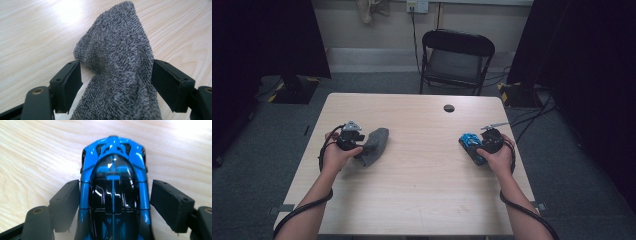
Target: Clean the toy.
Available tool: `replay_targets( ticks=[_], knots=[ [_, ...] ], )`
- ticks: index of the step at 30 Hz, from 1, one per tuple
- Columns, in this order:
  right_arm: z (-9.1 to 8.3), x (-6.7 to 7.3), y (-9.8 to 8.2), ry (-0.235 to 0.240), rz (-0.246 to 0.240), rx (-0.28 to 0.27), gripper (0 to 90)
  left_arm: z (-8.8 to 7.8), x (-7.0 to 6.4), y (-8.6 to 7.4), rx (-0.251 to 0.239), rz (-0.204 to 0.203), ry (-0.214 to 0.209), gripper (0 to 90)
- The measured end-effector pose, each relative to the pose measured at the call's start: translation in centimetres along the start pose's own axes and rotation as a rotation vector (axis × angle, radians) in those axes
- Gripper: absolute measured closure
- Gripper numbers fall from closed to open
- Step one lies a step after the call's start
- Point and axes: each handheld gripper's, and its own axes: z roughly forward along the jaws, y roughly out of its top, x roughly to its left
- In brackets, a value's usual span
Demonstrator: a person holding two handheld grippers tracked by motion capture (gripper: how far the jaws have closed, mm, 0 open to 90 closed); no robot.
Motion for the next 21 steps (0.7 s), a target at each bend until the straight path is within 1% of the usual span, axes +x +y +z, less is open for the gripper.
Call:
replay_targets(
  ticks=[2,4,5,8,9,11,13,14,18,19,21],
  knots=[
    [-0.4,0.0,0.2,0.003,0.004,-0.013,23.8,-0.1,-0.1,0.1,-0.005,-0.004,-0.002,24.1],
    [-0.9,0.1,0.5,0.002,-0.007,-0.016,23.6,-0.3,-0.2,0.3,-0.002,0.000,-0.002,24.1],
    [-1.1,0.2,0.5,0.003,-0.010,-0.020,23.6,-0.4,-0.3,0.4,-0.008,-0.005,-0.001,24.1],
    [-1.7,0.4,0.8,0.010,-0.015,-0.031,23.6,-0.9,-0.5,0.8,-0.019,-0.009,-0.013,24.0],
    [-2.0,0.4,0.8,0.011,-0.016,-0.029,23.2,-1.0,-0.6,1.0,-0.018,-0.003,-0.015,23.8],
    [-2.4,0.5,0.9,0.010,-0.019,-0.031,22.6,-1.3,-0.8,1.3,-0.018,-0.008,-0.022,23.7],
    [-2.6,0.6,0.9,0.012,-0.020,-0.036,22.5,-1.5,-1.0,1.6,-0.030,-0.011,-0.021,23.7],
    [-2.7,0.7,0.9,0.012,-0.020,-0.038,22.4,-1.6,-1.1,1.7,-0.030,-0.007,-0.023,23.7],
    [-3.0,1.0,0.8,0.023,-0.020,-0.040,20.9,-2.1,-1.7,1.8,-0.034,-0.017,-0.032,23.0],
    [-3.1,1.1,0.8,0.028,-0.018,-0.041,21.0,-2.3,-1.7,1.8,-0.033,-0.011,-0.033,22.9],
    [-3.3,1.3,0.7,0.032,-0.023,-0.044,20.2,-2.5,-1.9,1.8,-0.036,-0.015,-0.036,22.4]
  ],
)
